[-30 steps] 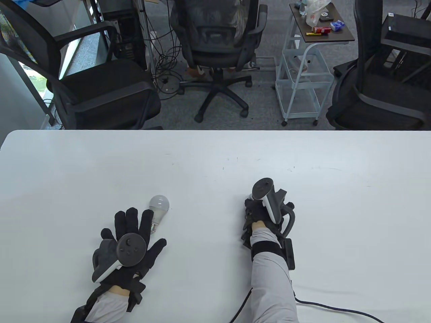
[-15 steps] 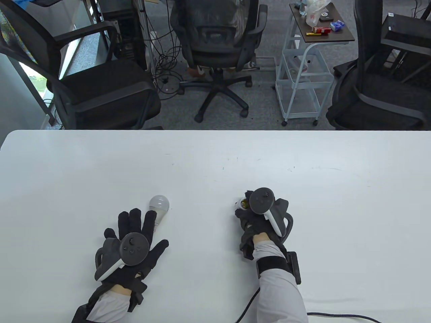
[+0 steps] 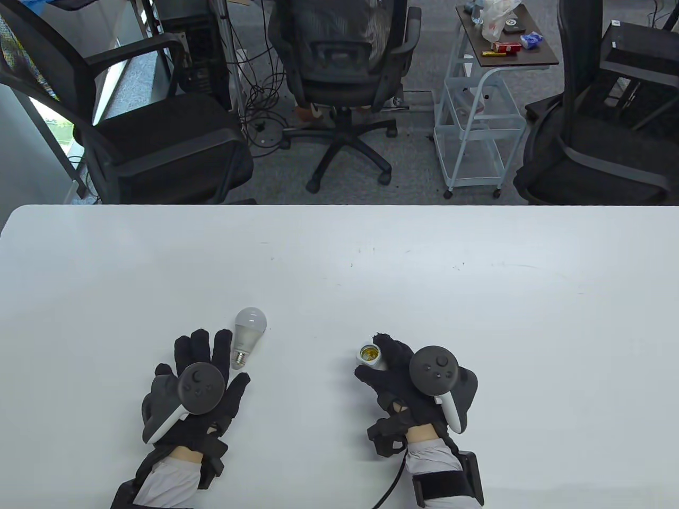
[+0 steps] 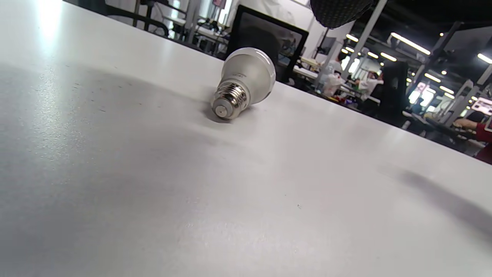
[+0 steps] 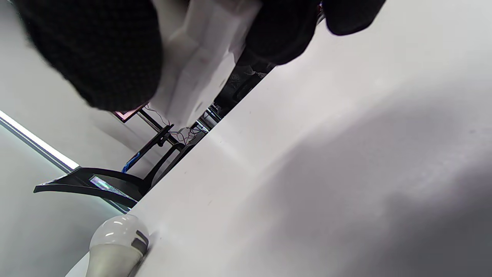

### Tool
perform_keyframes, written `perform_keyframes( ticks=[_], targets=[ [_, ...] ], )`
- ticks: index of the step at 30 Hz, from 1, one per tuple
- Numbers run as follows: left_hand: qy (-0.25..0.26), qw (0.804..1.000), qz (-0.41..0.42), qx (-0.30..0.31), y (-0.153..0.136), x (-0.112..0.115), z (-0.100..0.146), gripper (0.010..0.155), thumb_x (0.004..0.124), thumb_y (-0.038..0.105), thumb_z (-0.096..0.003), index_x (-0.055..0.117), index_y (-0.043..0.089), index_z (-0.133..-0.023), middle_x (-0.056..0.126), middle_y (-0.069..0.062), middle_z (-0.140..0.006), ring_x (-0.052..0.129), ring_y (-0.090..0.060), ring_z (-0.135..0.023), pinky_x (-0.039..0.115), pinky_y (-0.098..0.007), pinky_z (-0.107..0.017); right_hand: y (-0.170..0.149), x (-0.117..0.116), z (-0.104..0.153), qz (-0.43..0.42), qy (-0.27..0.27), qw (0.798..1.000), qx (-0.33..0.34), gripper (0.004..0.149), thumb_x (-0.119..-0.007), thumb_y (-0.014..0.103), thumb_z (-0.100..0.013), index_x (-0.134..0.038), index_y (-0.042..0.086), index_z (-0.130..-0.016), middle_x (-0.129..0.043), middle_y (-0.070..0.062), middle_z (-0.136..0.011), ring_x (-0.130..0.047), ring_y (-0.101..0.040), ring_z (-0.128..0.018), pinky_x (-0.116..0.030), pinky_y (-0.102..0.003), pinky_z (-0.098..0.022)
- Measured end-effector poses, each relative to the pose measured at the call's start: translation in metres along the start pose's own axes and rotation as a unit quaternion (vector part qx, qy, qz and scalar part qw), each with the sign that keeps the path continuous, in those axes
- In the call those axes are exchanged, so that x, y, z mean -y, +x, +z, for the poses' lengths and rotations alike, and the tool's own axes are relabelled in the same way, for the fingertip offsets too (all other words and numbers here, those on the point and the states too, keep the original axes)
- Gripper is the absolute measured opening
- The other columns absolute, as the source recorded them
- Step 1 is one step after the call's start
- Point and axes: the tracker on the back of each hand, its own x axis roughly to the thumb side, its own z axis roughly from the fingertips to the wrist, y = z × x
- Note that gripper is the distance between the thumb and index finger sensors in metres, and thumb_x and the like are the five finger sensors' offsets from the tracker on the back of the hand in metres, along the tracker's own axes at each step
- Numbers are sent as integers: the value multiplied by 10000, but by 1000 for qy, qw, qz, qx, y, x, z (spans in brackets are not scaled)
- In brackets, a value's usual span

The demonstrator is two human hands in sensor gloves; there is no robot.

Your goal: Screw light bulb into light bulb socket (Screw with left hand)

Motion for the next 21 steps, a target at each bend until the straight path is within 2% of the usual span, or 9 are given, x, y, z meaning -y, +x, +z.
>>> perform_keyframes(
  ticks=[4, 8, 11, 16, 21],
  targets=[
    [-2, 1000, 8, -9, -1, 4, -3, 775, 568, 427, -664, 6, 215, -1154, 11, -292, -1167, 1, -547, -1024, 118, -843, -592, -3, 1, -2, -18, 1, 1000, -3, 669, -969, 341, -399, -679, 131, -964, -706, -185, -971, -786, -362, -718, -564, -649, -646],
    [-28, 999, 22, -23, 4, 7, -15, 767, 571, 391, -666, 1, 223, -1151, 18, -297, -1167, 53, -563, -1042, 146, -846, -605, -1, 2, -1, -24, 5, 1000, 8, 665, -966, 340, -401, -682, 134, -965, -705, -187, -973, -785, -363, -723, -559, -653, -646],
    [-44, 998, -4, -35, 12, 4, -32, 781, 595, 380, -662, -1, 232, -1146, 31, -302, -1167, 134, -565, -1063, 160, -846, -614, 1, 3, 0, -26, 6, 1000, 14, 666, -963, 341, -403, -678, 135, -969, -703, -189, -976, -784, -368, -728, -556, -657, -645],
    [-89, 993, -47, -67, 22, 3, -70, 939, 683, 483, -649, -136, 279, -1062, 15, -312, -1156, 253, -551, -1080, 195, -832, -643, 0, 6, 0, -33, 8, 999, 7, 667, -957, 346, -411, -669, 141, -976, -695, -193, -980, -781, -366, -729, -557, -653, -645],
    [-134, 977, -126, -112, 26, 4, -106, 924, 694, 489, -650, -121, 331, -1056, 90, -320, -1170, 357, -531, -1079, 260, -813, -679, -4, 9, -3, -45, 20, 999, 2, 666, -953, 347, -417, -663, 151, -984, -686, -199, -988, -775, -373, -738, -549, -656, -647]
  ],
)
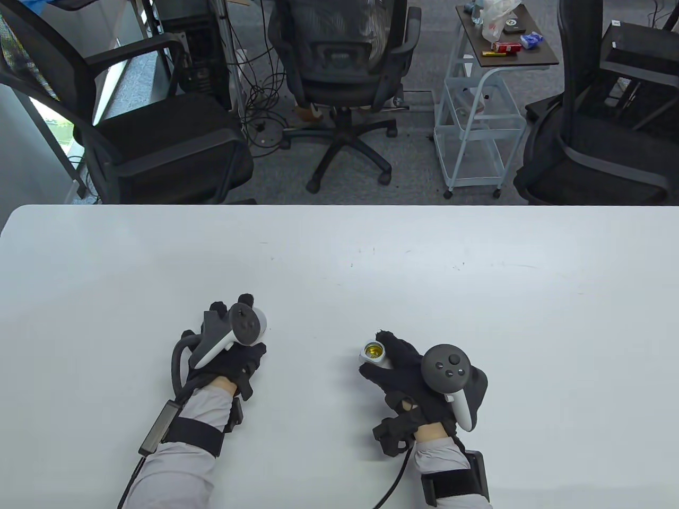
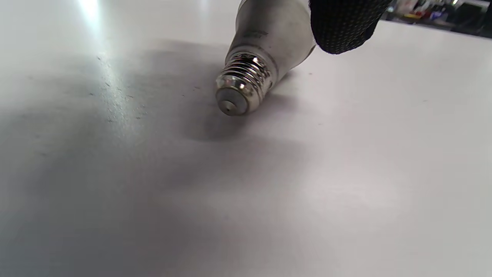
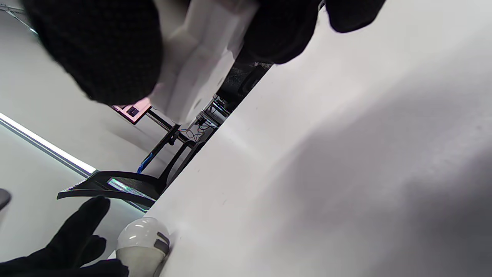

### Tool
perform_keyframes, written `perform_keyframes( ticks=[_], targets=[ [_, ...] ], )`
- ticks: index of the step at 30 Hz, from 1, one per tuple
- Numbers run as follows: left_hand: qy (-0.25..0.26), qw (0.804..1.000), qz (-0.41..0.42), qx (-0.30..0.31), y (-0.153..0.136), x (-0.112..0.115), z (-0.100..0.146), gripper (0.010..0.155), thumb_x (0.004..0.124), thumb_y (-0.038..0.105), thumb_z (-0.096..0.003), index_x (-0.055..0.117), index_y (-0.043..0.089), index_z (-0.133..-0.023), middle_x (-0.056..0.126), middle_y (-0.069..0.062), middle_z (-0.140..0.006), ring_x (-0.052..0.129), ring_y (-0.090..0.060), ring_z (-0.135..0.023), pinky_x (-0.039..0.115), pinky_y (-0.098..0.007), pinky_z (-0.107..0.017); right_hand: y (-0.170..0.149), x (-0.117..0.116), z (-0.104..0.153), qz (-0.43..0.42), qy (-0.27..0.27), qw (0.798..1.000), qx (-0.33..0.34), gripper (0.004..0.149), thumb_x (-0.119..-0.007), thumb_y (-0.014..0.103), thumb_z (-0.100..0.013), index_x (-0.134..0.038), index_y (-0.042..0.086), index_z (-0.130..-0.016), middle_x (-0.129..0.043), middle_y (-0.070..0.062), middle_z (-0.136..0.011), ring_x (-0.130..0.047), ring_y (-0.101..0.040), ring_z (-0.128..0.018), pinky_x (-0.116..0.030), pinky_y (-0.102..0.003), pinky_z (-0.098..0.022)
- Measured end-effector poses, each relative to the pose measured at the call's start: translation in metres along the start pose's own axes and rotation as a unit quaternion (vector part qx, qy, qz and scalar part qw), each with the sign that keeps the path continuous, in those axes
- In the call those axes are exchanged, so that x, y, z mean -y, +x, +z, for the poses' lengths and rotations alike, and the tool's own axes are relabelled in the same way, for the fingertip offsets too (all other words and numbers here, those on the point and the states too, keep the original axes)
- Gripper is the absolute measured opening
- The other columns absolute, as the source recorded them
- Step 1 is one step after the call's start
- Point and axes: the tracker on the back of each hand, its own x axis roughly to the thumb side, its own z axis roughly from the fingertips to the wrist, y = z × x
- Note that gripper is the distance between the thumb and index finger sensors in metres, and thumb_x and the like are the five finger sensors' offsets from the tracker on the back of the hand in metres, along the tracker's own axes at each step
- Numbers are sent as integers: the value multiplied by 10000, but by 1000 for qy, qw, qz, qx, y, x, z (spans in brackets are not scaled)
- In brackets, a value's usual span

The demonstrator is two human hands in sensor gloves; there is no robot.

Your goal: Screw light bulb into light bulb socket (Screw with left hand)

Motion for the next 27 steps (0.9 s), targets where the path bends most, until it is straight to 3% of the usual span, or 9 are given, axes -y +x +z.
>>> perform_keyframes(
  ticks=[5, 10, 16, 19, 21, 24, 27],
  targets=[
    [-11, 1000, -17, -19, 9, 1, -19, 829, 722, 493, -637, 83, 375, -1152, 281, -298, -1184, 440, -504, -1067, 324, -796, -699, -3, 2, -2, -9, 1, 1000, -6, 664, -955, 342, -419, -664, 152, -985, -692, -203, -984, -775, -376, -737, -547, -658, -648],
    [61, 997, -41, -39, 10, 5, -24, 844, 770, 528, -579, 188, 374, -1170, 579, -260, -1089, 642, -470, -985, 388, -795, -693, -1, 0, -3, 0, 16, 1000, -6, 660, -956, 341, -420, -666, 170, -987, -686, -205, -991, -772, -380, -744, -539, -662, -650],
    [112, 994, 3, -16, -3, 4, -16, 820, 817, 447, -552, 283, 357, -1169, 700, -290, -1009, 792, -444, -877, 502, -768, -688, 0, -2, -4, 3, 36, 999, 5, 658, -953, 336, -423, -660, 182, -991, -689, -200, -998, -769, -382, -758, -540, -661, -652],
    [142, 985, 93, 29, -11, -6, 1, 815, 807, 431, -559, 274, 345, -1169, 703, -296, -1007, 800, -444, -875, 503, -774, -681, 0, -4, -4, 4, 40, 999, 7, 658, -953, 333, -423, -659, 177, -991, -696, -186, -1002, -769, -383, -762, -543, -658, -652],
    [157, 966, 186, 82, -15, -14, 15, 818, 810, 409, -560, 269, 338, -1170, 698, -302, -1012, 796, -449, -884, 495, -783, -675, 2, -7, -4, 8, 45, 999, 12, 662, -950, 329, -423, -655, 162, -991, -686, -174, -1013, -769, -381, -761, -548, -654, -651],
    [156, 922, 313, 165, -17, -22, 40, 815, 804, 389, -571, 259, 328, -1174, 688, -307, -1021, 788, -453, -895, 485, -791, -673, 8, -14, -1, 15, 52, 998, 31, 666, -946, 337, -423, -651, 142, -988, -700, -169, -1003, -779, -373, -753, -560, -650, -646],
    [146, 861, 410, 261, -17, -22, 65, 812, 791, 392, -587, 238, 324, -1178, 681, -301, -1031, 784, -445, -904, 505, -779, -684, 16, -25, 3, 12, 75, 996, 56, 669, -943, 345, -423, -651, 128, -984, -713, -179, -990, -790, -367, -742, -570, -646, -642]
  ],
)
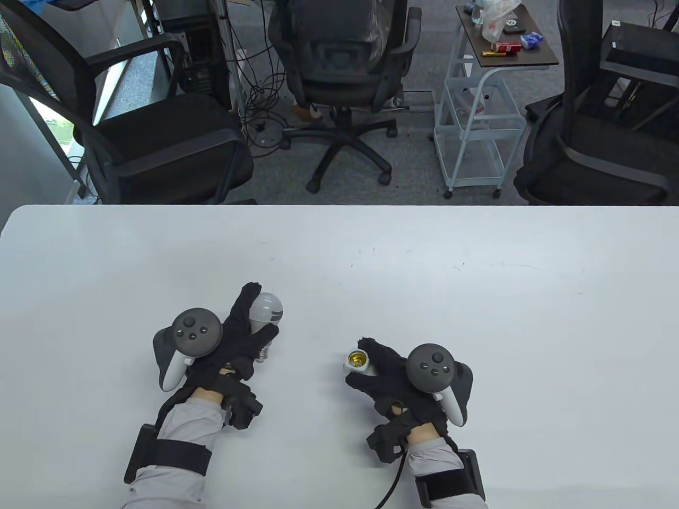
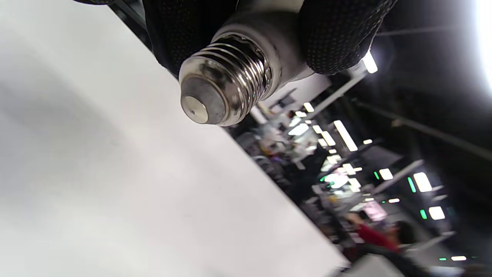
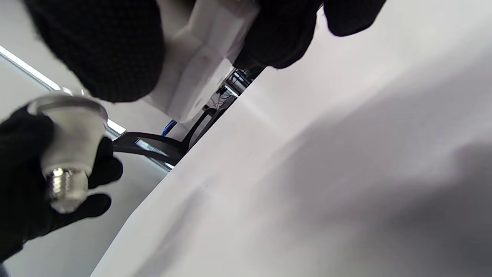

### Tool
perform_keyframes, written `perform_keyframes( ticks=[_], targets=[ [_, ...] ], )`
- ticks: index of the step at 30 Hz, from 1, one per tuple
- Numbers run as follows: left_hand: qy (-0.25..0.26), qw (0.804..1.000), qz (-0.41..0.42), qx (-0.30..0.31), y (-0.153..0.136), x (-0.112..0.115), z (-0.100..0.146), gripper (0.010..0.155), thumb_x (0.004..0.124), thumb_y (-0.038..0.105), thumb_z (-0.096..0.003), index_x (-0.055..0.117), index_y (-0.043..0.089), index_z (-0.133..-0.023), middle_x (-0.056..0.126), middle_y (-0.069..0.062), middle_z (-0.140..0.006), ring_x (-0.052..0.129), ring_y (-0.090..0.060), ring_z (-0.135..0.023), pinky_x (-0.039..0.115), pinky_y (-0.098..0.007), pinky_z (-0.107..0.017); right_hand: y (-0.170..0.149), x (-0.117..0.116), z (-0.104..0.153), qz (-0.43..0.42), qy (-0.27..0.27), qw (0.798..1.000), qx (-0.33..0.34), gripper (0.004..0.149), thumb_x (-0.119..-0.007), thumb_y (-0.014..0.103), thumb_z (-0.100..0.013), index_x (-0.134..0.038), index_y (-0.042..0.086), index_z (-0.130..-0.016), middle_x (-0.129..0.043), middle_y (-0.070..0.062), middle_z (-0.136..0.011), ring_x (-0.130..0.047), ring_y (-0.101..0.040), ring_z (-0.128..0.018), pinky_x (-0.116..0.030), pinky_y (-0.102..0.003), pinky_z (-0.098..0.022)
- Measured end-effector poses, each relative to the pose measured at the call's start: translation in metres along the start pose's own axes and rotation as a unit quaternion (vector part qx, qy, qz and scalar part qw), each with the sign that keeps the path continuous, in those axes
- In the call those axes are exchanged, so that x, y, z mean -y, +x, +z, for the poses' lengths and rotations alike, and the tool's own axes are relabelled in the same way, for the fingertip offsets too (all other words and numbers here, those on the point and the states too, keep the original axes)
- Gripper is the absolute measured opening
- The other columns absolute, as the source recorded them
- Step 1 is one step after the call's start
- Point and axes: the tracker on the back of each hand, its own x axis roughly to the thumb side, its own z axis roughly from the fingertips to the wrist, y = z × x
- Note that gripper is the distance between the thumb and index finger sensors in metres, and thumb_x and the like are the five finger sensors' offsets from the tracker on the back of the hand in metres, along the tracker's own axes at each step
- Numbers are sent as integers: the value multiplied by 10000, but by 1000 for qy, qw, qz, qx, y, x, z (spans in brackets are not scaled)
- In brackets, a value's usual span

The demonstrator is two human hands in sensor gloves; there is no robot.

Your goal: Screw light bulb into light bulb socket (Screw with left hand)

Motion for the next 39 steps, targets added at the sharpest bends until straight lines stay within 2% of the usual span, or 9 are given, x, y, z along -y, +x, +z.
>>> perform_keyframes(
  ticks=[4, 8, 12, 17, 28, 35, 39],
  targets=[
    [-5, 989, 130, 70, 5, 13, 23, 808, 779, 409, -601, 227, 324, -1184, 688, -285, -1039, 788, -427, -915, 511, -775, -692, 14, -14, 3, -2, 33, 999, 43, 674, -943, 359, -422, -653, 115, -979, -734, -190, -970, -809, -358, -720, -588, -641, -634],
    [-16, 973, 214, 89, -5, 27, 32, 814, 764, 420, -611, 191, 335, -1182, 671, -261, -1059, 766, -414, -943, 508, -770, -696, 24, -28, 4, 5, 88, 993, 83, 681, -941, 373, -424, -650, 109, -980, -754, -193, -955, -828, -350, -701, -614, -631, -623],
    [-50, 954, 282, 91, -17, 38, 36, 812, 747, 415, -626, 150, 353, -1173, 619, -246, -1097, 690, -432, -992, 466, -784, -698, 30, -45, 6, -7, 136, 986, 97, 692, -935, 391, -426, -642, 85, -974, -778, -207, -926, -852, -341, -672, -641, -623, -607],
    [-83, 953, 277, 95, -13, 49, 37, 812, 736, 413, -632, 130, 356, -1170, 600, -243, -1109, 616, -463, -1030, 439, -793, -697, 33, -58, 6, -66, 200, 970, 121, 682, -919, 414, -441, -656, 58, -960, -797, -228, -896, -871, -335, -635, -663, -613, -587],
    [-135, 945, 276, 112, -10, 58, 36, 813, 752, 388, -626, 150, 376, -1172, 588, -246, -1124, 557, -475, -1058, 405, -809, -698, 29, -55, 5, -120, 211, 963, 119, 664, -915, 441, -447, -690, 46, -931, -836, -235, -848, -898, -318, -579, -695, -597, -562],
    [-150, 941, 279, 115, -11, 62, 35, 813, 761, 377, -622, 161, 391, -1170, 579, -240, -1136, 546, -477, -1064, 395, -813, -699, 27, -54, 5, -137, 215, 960, 117, 653, -911, 446, -451, -695, 49, -923, -842, -231, -841, -901, -311, -573, -701, -593, -560],
    [-161, 930, 309, 117, -14, 64, 35, 818, 765, 368, -626, 160, 404, -1175, 547, -228, -1164, 480, -502, -1087, 383, -828, -688, 24, -54, 4, -142, 213, 960, 115, 651, -912, 447, -452, -700, 49, -921, -845, -233, -836, -902, -312, -569, -701, -593, -559]
  ],
)
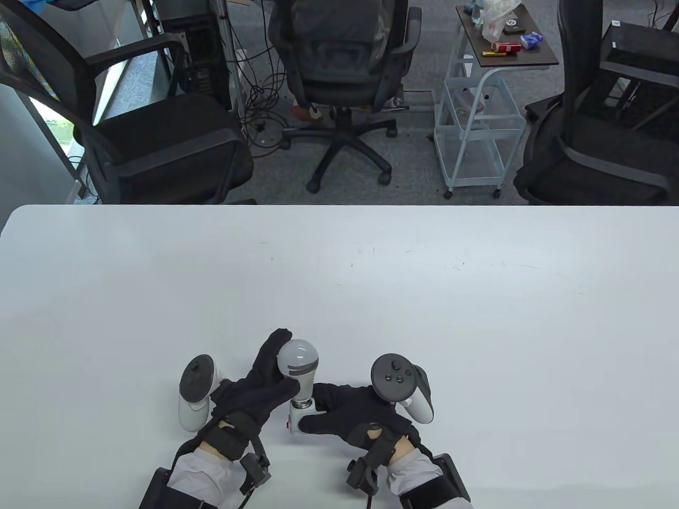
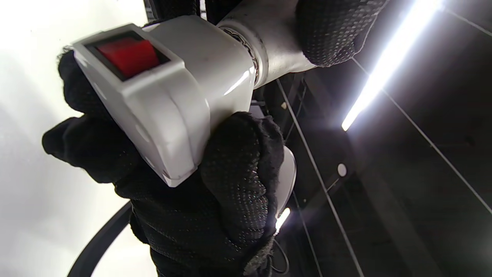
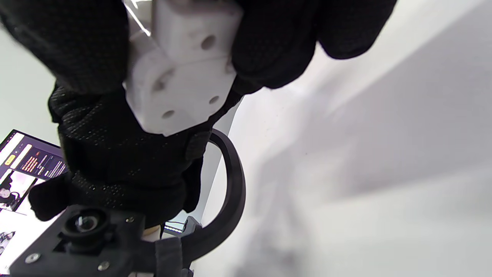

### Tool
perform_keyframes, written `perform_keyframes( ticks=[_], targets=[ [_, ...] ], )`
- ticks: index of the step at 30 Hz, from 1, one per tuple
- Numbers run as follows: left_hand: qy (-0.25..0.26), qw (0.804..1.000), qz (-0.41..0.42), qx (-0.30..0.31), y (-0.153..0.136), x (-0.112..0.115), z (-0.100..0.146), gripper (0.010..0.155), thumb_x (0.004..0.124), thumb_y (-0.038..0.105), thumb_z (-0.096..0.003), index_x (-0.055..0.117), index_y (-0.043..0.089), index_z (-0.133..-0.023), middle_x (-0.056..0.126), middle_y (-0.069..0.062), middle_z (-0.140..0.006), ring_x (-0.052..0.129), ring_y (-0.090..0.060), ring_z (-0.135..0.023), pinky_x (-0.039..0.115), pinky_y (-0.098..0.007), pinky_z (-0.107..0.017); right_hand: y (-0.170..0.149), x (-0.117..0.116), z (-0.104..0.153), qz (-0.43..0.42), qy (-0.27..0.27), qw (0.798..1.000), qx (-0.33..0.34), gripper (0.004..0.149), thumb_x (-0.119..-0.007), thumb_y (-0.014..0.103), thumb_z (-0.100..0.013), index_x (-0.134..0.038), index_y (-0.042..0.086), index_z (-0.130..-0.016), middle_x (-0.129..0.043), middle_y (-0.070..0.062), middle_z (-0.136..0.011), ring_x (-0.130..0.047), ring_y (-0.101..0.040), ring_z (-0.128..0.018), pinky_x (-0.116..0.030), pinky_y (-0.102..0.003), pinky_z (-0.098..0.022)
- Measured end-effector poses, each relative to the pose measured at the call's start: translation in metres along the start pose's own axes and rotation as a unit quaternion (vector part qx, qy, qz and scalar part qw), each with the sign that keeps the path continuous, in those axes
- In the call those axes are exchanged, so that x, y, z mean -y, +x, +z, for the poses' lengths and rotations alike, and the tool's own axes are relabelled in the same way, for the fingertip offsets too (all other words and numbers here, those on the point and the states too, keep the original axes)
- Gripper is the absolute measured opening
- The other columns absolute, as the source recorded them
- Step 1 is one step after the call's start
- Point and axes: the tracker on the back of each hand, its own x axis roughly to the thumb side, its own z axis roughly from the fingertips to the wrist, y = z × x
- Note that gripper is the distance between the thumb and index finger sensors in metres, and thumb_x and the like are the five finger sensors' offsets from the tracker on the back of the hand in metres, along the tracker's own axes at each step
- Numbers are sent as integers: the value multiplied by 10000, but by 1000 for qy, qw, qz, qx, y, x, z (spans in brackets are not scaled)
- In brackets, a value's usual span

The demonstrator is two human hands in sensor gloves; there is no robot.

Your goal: Screw light bulb into light bulb socket (Screw with left hand)

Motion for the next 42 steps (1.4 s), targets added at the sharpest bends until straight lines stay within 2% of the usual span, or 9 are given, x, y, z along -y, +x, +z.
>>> perform_keyframes(
  ticks=[4, 10, 15, 21, 23, 27, 31, 37, 42],
  targets=[
    [-18, 999, 50, -1, -4, -3, 2, 812, 708, 579, -632, 184, 359, -1212, 350, -303, -1210, 322, -573, -1095, 339, -852, -675, -2, -2, 0, 21, 0, 1000, -13, 650, -919, 438, -449, -708, 37, -916, -847, -243, -830, -900, -322, -564, -693, -601, -560],
    [52, 998, 5, -42, -5, -14, 9, 809, 693, 664, -616, 292, 215, -1155, 484, -252, -1134, 417, -535, -1074, 370, -836, -669, -1, -9, -3, 91, 16, 995, -39, 649, -930, 431, -447, -720, 23, -907, -855, -257, -814, -900, -333, -551, -686, -610, -560],
    [72, 995, -25, -69, -2, -14, 10, 793, 761, 593, -616, 344, 137, -1113, 555, -248, -1085, 483, -527, -1051, 402, -831, -661, -2, -11, -3, 119, 27, 991, -54, 649, -935, 430, -445, -725, 21, -904, -859, -259, -808, -900, -334, -545, -686, -609, -561],
    [5, 997, 69, -20, -6, -10, 6, 718, 638, 433, -662, 285, 105, -1194, 499, -303, -1149, 427, -568, -1072, 355, -866, -645, -10, -7, -3, 75, 41, 995, -55, 645, -935, 444, -446, -743, 19, -892, -873, -252, -793, -909, -324, -530, -697, -601, -557],
    [-8, 998, 49, -31, -6, -10, 6, 695, 605, 459, -670, 323, 107, -1197, 448, -303, -1176, 352, -580, -1085, 319, -876, -640, -9, -7, -3, 79, 34, 995, -59, 647, -939, 439, -443, -743, 18, -893, -873, -255, -794, -907, -327, -531, -694, -603, -560],
    [15, 998, -7, -61, -5, -8, 7, 793, 727, 648, -619, 348, 253, -1193, 258, -321, -1156, 226, -578, -1059, 263, -868, -640, -8, -7, -3, 87, 33, 994, -58, 646, -937, 441, -445, -741, 18, -893, -873, -256, -794, -907, -327, -531, -694, -603, -559],
    [27, 997, -38, -66, -2, -11, 7, 726, 744, 572, -640, 391, 240, -1180, 405, -265, -1099, 378, -514, -1044, 323, -850, -650, -8, -7, -3, 89, 32, 994, -61, 645, -944, 439, -440, -749, 18, -888, -877, -256, -788, -908, -327, -526, -694, -603, -559],
    [-4, 998, 65, -26, -10, -14, 7, 735, 640, 430, -665, 258, 111, -1206, 428, -299, -1173, 379, -554, -1084, 310, -880, -633, -11, -5, -4, 58, 46, 996, -47, 642, -948, 448, -437, -754, 28, -883, -885, -249, -779, -913, -319, -518, -700, -600, -561],
    [10, 998, 26, -53, -11, -13, 8, 758, 678, 597, -655, 328, 211, -1205, 288, -319, -1188, 250, -572, -1076, 272, -874, -635, -9, -4, -2, 71, 33, 996, -49, 645, -951, 446, -434, -755, 26, -884, -885, -250, -780, -911, -322, -520, -696, -603, -563]
  ],
)
